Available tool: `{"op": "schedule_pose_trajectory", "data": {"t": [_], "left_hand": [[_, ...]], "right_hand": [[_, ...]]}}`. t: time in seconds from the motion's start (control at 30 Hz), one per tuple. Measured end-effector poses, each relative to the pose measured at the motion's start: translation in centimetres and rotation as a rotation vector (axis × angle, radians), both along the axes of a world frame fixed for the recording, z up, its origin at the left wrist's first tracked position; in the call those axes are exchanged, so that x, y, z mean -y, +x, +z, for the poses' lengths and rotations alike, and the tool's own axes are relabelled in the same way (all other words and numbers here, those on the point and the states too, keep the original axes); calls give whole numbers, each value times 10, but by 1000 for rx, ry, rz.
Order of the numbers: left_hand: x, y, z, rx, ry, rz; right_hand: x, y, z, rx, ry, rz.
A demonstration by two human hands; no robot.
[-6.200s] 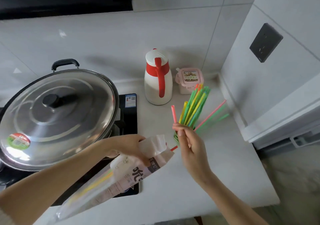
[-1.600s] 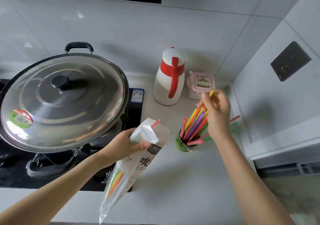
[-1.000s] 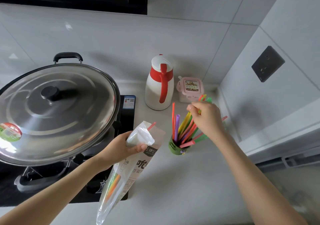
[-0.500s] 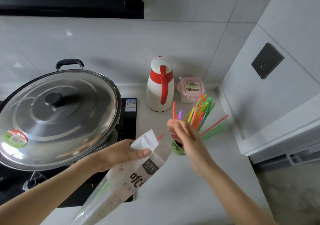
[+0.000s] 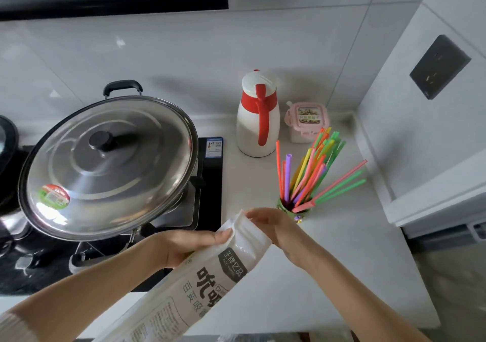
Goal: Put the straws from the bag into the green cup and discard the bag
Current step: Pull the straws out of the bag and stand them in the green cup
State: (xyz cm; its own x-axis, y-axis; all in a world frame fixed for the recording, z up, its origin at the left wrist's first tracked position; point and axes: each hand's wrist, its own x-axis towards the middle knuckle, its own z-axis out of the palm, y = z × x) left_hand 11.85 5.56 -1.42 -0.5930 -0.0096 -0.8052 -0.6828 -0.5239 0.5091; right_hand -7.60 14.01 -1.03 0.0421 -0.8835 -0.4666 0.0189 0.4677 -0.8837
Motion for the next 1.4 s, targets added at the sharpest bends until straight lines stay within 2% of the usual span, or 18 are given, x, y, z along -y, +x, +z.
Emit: {"op": "schedule_pose_trajectory", "data": {"t": [0.13,0.27,0.4,0.57,0.7,0.77,0.87,1.0,1.2,1.27,1.4], "left_hand": [[-8,1,-6,-61,24,9],[-9,6,-5,-207,-1,161],[-7,6,3,-289,-217,68],[-21,-3,4,-162,-635,-94],[-22,-1,-7,-75,-745,-31],[-17,3,-9,-40,-702,-48],[-11,6,-7,17,-578,-190],[-3,7,-13,133,-256,-290],[8,5,-28,270,101,-246],[10,5,-29,280,166,-253],[13,9,-36,313,245,-285]], "right_hand": [[3,2,-6,-154,24,-73],[5,-6,-7,-203,34,-186],[4,-9,-10,-212,11,-245],[5,-1,-19,-169,41,-283],[5,4,-21,-150,119,-242],[5,4,-26,-63,173,-272],[4,3,-44,147,268,-350],[-1,13,-72,437,424,-476],[-13,40,-110,795,588,-606],[-16,42,-121,867,612,-645],[-17,45,-126,888,641,-662]]}}
